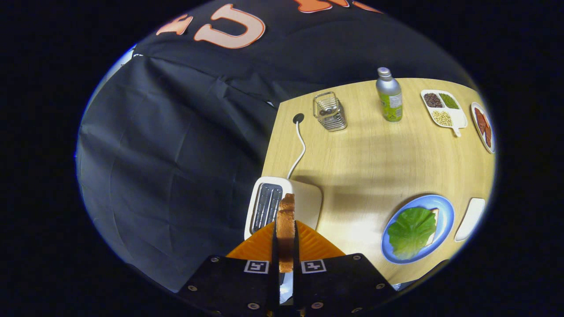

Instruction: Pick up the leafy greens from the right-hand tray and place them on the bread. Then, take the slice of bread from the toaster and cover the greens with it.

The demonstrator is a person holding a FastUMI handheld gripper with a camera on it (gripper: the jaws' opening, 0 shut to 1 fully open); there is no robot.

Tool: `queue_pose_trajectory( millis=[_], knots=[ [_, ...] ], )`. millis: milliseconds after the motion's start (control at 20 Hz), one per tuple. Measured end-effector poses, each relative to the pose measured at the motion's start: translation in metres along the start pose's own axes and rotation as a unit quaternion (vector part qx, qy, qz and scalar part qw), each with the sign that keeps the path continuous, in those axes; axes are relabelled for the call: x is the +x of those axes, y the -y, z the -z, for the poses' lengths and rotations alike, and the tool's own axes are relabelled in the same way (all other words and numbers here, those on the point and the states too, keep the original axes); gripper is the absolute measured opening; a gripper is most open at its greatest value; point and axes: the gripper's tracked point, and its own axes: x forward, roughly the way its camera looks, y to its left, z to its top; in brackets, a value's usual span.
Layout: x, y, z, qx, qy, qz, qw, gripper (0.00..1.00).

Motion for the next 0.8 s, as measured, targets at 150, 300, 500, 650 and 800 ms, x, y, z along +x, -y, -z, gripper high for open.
queue_pose_trajectory(
  millis=[150,300,500,650,800],
  knots=[
    [-0.017,0.023,0.003,0.023,0.008,-0.014,1.000,0.12],
    [-0.032,0.049,0.007,0.032,0.017,-0.015,0.999,0.12],
    [-0.042,0.084,0.021,0.053,0.019,-0.015,0.998,0.12],
    [-0.044,0.113,0.031,0.072,0.019,-0.002,0.997,0.12],
    [-0.041,0.135,0.042,0.083,0.016,-0.002,0.996,0.12]
  ],
)
